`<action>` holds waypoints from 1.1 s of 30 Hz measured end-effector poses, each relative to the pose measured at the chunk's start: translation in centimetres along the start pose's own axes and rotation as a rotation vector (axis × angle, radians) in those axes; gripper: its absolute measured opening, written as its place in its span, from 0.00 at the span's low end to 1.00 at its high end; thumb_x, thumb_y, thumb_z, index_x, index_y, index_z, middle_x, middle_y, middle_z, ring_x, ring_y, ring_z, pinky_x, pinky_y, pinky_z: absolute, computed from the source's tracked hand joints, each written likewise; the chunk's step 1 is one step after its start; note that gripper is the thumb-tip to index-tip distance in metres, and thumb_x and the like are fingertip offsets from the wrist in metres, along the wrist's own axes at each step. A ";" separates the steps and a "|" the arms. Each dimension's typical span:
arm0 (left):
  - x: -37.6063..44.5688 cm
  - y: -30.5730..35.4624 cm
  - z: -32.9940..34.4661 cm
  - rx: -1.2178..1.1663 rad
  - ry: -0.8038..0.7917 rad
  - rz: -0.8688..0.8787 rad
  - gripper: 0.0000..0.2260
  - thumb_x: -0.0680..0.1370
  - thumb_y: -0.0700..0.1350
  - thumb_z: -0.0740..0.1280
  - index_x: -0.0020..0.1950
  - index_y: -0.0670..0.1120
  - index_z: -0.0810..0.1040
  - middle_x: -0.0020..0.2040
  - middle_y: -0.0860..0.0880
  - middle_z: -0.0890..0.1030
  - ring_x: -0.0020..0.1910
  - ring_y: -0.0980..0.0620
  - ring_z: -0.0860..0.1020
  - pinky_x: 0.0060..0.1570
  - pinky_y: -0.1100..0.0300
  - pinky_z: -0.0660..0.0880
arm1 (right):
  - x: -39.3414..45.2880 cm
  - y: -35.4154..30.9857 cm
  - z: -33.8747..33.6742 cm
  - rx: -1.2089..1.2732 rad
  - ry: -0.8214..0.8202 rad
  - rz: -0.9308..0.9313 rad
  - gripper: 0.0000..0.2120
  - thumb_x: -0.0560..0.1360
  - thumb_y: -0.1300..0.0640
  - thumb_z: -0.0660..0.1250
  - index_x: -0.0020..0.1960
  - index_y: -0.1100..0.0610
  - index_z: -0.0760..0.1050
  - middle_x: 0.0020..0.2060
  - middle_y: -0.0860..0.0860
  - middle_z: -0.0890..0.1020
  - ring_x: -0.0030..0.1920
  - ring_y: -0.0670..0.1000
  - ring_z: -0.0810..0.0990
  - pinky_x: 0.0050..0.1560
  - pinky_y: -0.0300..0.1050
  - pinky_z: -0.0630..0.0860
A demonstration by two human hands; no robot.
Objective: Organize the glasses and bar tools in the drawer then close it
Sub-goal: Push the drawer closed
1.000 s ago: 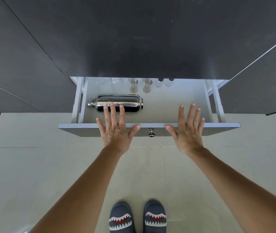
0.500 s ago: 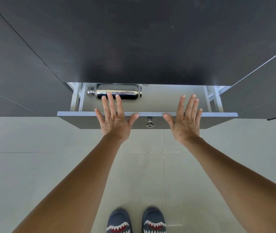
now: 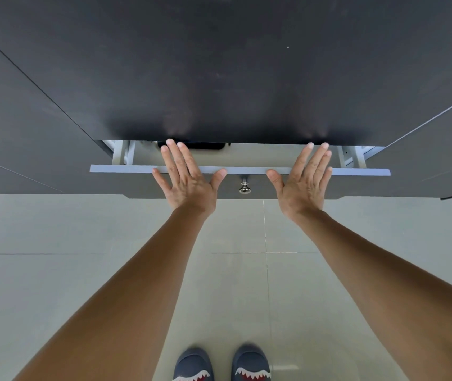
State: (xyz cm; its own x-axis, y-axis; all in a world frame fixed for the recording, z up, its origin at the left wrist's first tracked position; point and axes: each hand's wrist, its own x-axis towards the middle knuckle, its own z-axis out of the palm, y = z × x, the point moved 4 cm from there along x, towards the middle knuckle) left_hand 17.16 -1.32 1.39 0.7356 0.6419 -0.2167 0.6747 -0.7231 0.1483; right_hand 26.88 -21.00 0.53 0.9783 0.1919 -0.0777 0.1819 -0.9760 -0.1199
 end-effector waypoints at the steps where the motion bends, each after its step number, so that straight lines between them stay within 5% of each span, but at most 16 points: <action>1: 0.2 0.1 0.0 0.000 0.000 -0.013 0.43 0.75 0.71 0.42 0.77 0.41 0.34 0.78 0.43 0.35 0.78 0.45 0.36 0.74 0.41 0.42 | 0.2 -0.1 0.0 0.005 0.010 0.010 0.46 0.72 0.29 0.39 0.75 0.63 0.37 0.76 0.64 0.41 0.76 0.63 0.41 0.75 0.58 0.45; 12: 1.7 1.7 0.1 -0.163 0.072 -0.251 0.47 0.74 0.72 0.47 0.77 0.38 0.37 0.79 0.41 0.38 0.78 0.45 0.39 0.74 0.40 0.43 | 1.8 -2.0 0.6 0.176 0.113 0.217 0.50 0.71 0.29 0.44 0.74 0.68 0.41 0.75 0.66 0.45 0.76 0.63 0.46 0.74 0.57 0.52; 24: 3.1 2.7 0.5 -0.269 0.115 -0.382 0.51 0.72 0.74 0.49 0.76 0.35 0.38 0.78 0.38 0.40 0.78 0.43 0.41 0.75 0.44 0.43 | 2.8 -3.3 1.1 0.380 0.179 0.394 0.54 0.66 0.26 0.37 0.74 0.69 0.38 0.76 0.64 0.44 0.77 0.60 0.45 0.75 0.55 0.52; 33: 3.4 2.7 0.3 -0.256 0.044 -0.411 0.50 0.73 0.73 0.48 0.76 0.35 0.37 0.78 0.38 0.39 0.78 0.44 0.40 0.75 0.44 0.42 | 3.4 -2.8 1.1 0.511 0.073 0.396 0.53 0.72 0.31 0.55 0.73 0.67 0.32 0.75 0.62 0.37 0.76 0.59 0.39 0.75 0.54 0.45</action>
State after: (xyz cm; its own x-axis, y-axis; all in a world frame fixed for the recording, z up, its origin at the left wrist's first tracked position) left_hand 21.45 -1.17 0.76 0.4028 0.8756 -0.2667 0.8994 -0.3246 0.2926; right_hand 29.60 -17.46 -0.49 0.9692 -0.1974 -0.1470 -0.2460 -0.7957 -0.5534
